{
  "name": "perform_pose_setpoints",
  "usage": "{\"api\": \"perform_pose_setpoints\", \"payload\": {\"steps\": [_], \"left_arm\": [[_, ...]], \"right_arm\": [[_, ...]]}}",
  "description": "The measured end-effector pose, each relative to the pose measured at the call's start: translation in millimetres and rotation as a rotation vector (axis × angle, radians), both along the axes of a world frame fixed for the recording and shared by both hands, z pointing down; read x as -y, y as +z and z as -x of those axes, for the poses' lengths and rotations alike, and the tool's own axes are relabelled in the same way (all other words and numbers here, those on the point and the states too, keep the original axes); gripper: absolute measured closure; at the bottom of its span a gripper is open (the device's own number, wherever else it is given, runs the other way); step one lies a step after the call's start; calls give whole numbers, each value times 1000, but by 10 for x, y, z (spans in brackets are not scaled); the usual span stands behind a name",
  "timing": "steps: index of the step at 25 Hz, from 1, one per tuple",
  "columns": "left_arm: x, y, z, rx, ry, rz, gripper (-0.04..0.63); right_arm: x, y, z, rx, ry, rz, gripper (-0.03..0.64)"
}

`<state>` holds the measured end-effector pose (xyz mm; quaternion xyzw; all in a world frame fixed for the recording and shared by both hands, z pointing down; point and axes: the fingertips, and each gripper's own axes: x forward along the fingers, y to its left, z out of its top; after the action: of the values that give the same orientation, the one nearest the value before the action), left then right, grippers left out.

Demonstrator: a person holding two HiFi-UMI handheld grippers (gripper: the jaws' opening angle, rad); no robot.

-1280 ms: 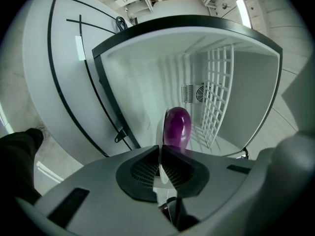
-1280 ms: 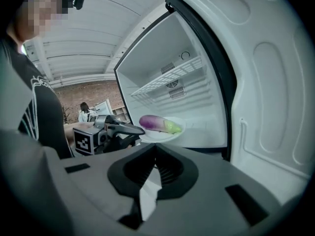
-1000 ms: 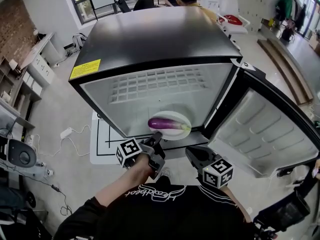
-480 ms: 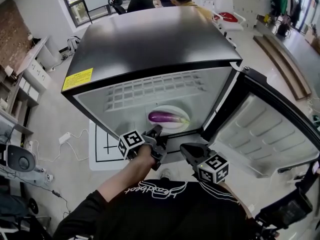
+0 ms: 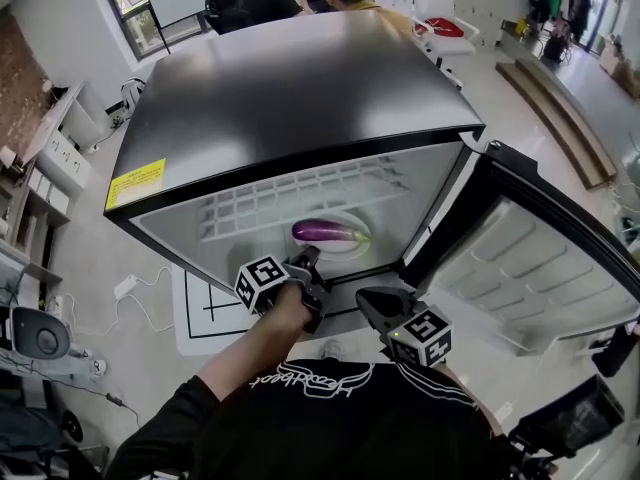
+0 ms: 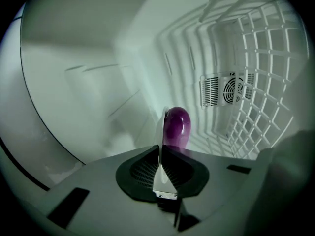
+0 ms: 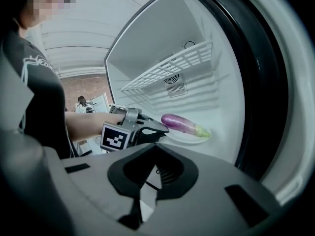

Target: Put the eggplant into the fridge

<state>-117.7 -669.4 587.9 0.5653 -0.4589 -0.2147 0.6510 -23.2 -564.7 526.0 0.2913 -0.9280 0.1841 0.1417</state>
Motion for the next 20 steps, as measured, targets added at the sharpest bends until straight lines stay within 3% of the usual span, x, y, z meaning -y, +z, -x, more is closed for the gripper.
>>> {"api": "perform_pose_setpoints", "payload": {"steps": [20], "left_arm": [[233,177,48,22,-19,57,569]], "right_arm": [[128,59,28,15,20,6,609]]}}
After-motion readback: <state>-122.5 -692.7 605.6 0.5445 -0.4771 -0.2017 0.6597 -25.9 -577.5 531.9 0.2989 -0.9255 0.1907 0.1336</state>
